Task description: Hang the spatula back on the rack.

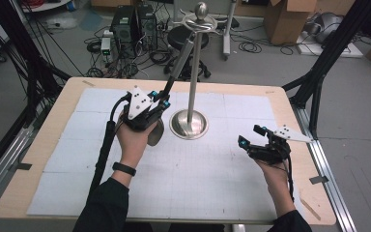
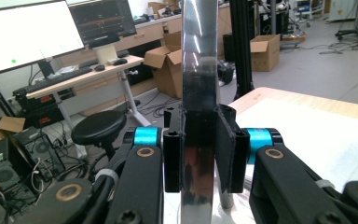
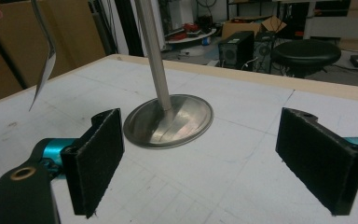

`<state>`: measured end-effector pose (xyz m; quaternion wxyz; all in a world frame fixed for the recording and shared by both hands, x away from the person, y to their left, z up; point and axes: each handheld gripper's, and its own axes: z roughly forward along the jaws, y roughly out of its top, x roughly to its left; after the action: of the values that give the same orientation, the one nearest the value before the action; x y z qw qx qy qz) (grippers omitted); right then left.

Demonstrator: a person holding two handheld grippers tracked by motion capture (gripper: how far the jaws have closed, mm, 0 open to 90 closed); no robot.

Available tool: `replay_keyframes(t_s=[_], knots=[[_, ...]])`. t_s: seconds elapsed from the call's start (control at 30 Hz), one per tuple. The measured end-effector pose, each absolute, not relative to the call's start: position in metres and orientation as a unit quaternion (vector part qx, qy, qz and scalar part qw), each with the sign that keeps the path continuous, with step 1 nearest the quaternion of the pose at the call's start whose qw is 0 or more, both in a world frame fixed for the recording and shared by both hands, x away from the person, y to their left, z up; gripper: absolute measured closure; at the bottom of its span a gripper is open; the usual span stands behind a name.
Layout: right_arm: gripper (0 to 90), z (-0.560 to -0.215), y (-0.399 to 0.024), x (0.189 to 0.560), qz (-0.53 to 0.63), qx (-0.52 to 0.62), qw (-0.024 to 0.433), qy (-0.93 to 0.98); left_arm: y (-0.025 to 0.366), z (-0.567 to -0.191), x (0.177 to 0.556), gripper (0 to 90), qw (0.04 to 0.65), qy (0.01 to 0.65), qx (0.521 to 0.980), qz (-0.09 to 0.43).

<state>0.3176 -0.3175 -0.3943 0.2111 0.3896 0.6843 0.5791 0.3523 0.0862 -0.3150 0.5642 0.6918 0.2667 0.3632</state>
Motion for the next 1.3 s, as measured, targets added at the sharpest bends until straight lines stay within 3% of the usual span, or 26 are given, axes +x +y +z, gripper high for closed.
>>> replay_keyframes(t_s=[0.87,1.3], knots=[[14.3,-0.394,-0.318,0.317,0.580,0.392,0.210,0.683,0.079,-0.323,0.358,72.9,0.576,0.263,0.689,0.352],[14.3,-0.394,-0.318,0.317,0.580,0.391,0.209,0.683,0.104,-0.312,0.350,39.1,0.591,0.282,0.686,0.317]])
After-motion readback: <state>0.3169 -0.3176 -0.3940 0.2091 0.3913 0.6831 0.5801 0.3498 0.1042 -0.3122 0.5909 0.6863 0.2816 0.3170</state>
